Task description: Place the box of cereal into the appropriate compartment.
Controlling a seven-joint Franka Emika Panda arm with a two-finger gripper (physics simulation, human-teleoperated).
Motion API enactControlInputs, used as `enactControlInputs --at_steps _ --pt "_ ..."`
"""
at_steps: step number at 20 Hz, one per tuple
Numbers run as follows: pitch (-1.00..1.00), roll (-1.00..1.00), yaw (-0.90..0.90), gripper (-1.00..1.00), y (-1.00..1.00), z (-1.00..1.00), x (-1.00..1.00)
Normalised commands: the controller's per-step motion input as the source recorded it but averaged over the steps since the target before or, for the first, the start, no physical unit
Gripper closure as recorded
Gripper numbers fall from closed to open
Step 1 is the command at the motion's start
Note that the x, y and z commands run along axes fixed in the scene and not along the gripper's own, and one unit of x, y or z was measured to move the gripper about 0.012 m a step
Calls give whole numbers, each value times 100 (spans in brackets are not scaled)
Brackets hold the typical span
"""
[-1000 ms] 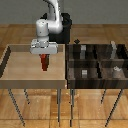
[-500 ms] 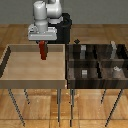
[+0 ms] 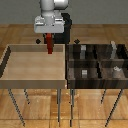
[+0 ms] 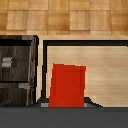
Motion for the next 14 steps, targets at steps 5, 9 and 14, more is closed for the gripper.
enactControlInputs --at_steps 5,9,14 --pt "0 0 0 100 100 0 0" --pt "0 0 0 100 100 0 0" --pt "0 0 0 100 100 0 0"
